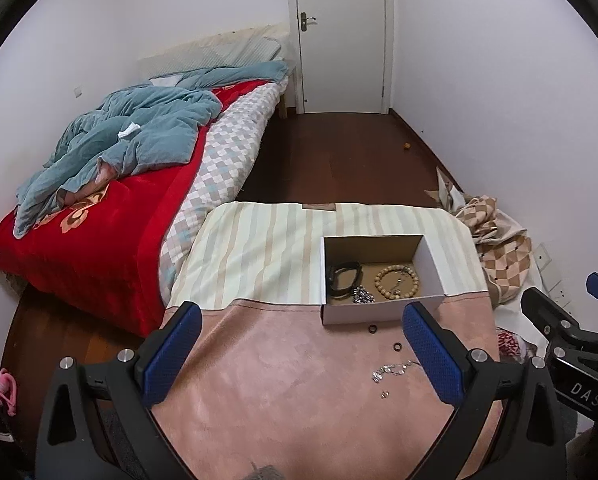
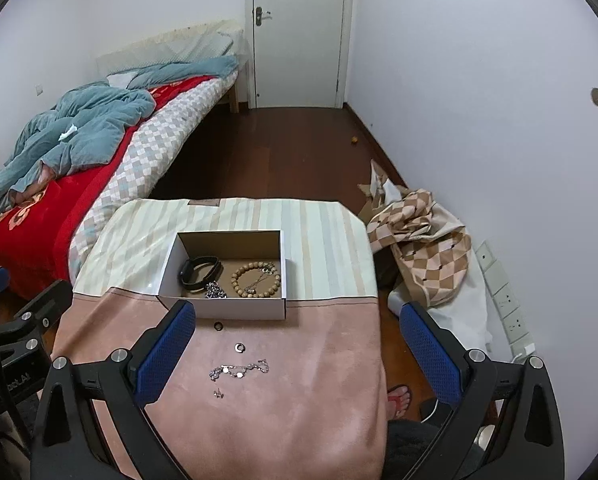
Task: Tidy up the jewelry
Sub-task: 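Lift both grippers out of the white box and back away, then grasp the silver charm bracelet with the right gripper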
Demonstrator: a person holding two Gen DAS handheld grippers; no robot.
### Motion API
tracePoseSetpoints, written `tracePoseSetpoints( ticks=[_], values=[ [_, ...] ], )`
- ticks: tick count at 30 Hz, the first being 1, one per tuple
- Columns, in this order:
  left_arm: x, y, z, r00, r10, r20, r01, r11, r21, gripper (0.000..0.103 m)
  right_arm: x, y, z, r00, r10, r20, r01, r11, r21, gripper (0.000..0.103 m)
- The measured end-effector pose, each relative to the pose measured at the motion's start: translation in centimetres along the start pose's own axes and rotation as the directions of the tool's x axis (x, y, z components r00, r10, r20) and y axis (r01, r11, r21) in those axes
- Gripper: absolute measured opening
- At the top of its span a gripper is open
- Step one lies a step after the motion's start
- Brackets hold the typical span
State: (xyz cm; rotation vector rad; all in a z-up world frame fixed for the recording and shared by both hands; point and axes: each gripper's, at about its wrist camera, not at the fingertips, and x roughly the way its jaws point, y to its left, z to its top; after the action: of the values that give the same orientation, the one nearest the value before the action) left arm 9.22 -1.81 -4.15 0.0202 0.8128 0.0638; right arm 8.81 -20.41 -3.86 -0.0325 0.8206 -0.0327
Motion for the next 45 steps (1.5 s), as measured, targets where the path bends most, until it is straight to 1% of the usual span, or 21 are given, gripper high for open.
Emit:
tracePoseSetpoints(
  ticks=[5, 9, 13, 17, 18, 20, 21, 22, 26, 30, 32, 34, 35, 36, 37, 38, 39, 40, 41, 42, 45],
  values=[
    [-0.6, 0.1, -0.7, 1.000, -0.005, -0.006, 0.005, 1.000, -0.003, 0.102, -1.6, -0.2, -0.4, 1.000, 0.003, 0.016, -0.003, 1.000, 0.001, 0.103],
    [0.4, 0.3, -1.5, 1.000, 0.015, -0.026, -0.015, 1.000, -0.011, 0.102, -1.0, -0.3, -1.0, 1.000, 0.015, -0.007, -0.015, 1.000, 0.010, 0.103],
    [3.4, 0.4, -3.6, 0.995, 0.083, -0.062, -0.083, 0.997, 0.010, 0.102, 2.9, -1.0, -3.3, 0.996, 0.037, -0.087, -0.033, 0.999, 0.041, 0.103],
    [7.8, 0.4, -6.6, 0.976, 0.139, -0.165, -0.134, 0.990, 0.045, 0.102, 8.6, -1.5, -6.7, 0.976, 0.083, -0.200, -0.068, 0.994, 0.081, 0.103],
    [8.6, 0.4, -7.3, 0.971, 0.147, -0.186, -0.140, 0.989, 0.050, 0.102, 9.8, -1.5, -7.5, 0.971, 0.096, -0.221, -0.079, 0.993, 0.089, 0.099],
    [10.7, 0.5, -8.7, 0.958, 0.161, -0.237, -0.152, 0.987, 0.059, 0.102, 12.4, -1.7, -9.2, 0.955, 0.135, -0.263, -0.108, 0.987, 0.117, 0.082],
    [11.5, 0.6, -9.1, 0.952, 0.169, -0.255, -0.158, 0.985, 0.062, 0.102, 13.6, -1.8, -9.8, 0.948, 0.152, -0.281, -0.120, 0.985, 0.128, 0.069],
    [12.2, 0.6, -9.4, 0.947, 0.173, -0.270, -0.162, 0.985, 0.063, 0.102, 14.7, -1.8, -10.4, 0.940, 0.166, -0.297, -0.129, 0.982, 0.140, 0.063],
    [15.4, 1.2, -10.8, 0.921, 0.181, -0.345, -0.173, 0.983, 0.055, 0.102, 17.6, -1.3, -11.5, 0.932, 0.202, -0.301, -0.165, 0.976, 0.143, 0.063],
    [17.0, 1.5, -11.5, 0.907, 0.181, -0.381, -0.176, 0.983, 0.047, 0.102, 19.1, 0.3, -11.6, 0.936, 0.197, -0.291, -0.180, 0.980, 0.084, 0.063],
    [17.5, 1.6, -11.6, 0.903, 0.181, -0.389, -0.176, 0.983, 0.049, 0.102, 19.8, 1.1, -11.2, 0.938, 0.179, -0.296, -0.173, 0.984, 0.049, 0.063],
    [17.7, 1.6, -11.7, 0.902, 0.181, -0.393, -0.175, 0.983, 0.050, 0.102, 20.8, 1.9, -11.3, 0.933, 0.172, -0.316, -0.174, 0.985, 0.023, 0.061],
    [17.8, 1.6, -11.7, 0.901, 0.181, -0.393, -0.175, 0.983, 0.051, 0.102, 20.7, 2.3, -11.2, 0.940, 0.153, -0.304, -0.162, 0.987, -0.005, 0.060],
    [17.9, 1.7, -11.6, 0.901, 0.181, -0.393, -0.174, 0.983, 0.052, 0.102, 20.7, 2.7, -11.3, 0.945, 0.135, -0.298, -0.153, 0.988, -0.037, 0.055],
    [17.9, 1.6, -11.6, 0.902, 0.180, -0.393, -0.173, 0.983, 0.053, 0.102, 20.7, 2.9, -11.4, 0.944, 0.152, -0.291, -0.170, 0.985, -0.037, 0.043],
    [18.0, 1.6, -11.6, 0.902, 0.178, -0.394, -0.171, 0.984, 0.052, 0.102, 20.7, 3.0, -11.5, 0.945, 0.149, -0.292, -0.168, 0.985, -0.039, 0.035],
    [17.9, 1.6, -11.6, 0.903, 0.175, -0.393, -0.169, 0.984, 0.051, 0.102, 20.7, 3.2, -11.6, 0.946, 0.143, -0.289, -0.167, 0.984, -0.060, 0.020],
    [17.9, 1.5, -11.5, 0.904, 0.172, -0.393, -0.165, 0.985, 0.051, 0.102, 20.6, 3.4, -11.8, 0.939, 0.180, -0.294, -0.204, 0.977, -0.054, 0.009],
    [17.8, 1.2, -11.5, 0.906, 0.166, -0.390, -0.158, 0.986, 0.052, 0.102, 20.5, 3.5, -11.9, 0.940, 0.168, -0.298, -0.194, 0.979, -0.058, 0.009],
    [17.8, 1.0, -11.3, 0.907, 0.162, -0.388, -0.153, 0.987, 0.056, 0.102, 20.3, 3.7, -12.2, 0.943, 0.150, -0.298, -0.180, 0.981, -0.076, 0.001],
    [17.3, 0.2, -11.1, 0.916, 0.146, -0.373, -0.132, 0.989, 0.064, 0.102, 19.5, 2.4, -12.2, 0.948, 0.151, -0.280, -0.163, 0.986, -0.018, 0.002]
  ],
)
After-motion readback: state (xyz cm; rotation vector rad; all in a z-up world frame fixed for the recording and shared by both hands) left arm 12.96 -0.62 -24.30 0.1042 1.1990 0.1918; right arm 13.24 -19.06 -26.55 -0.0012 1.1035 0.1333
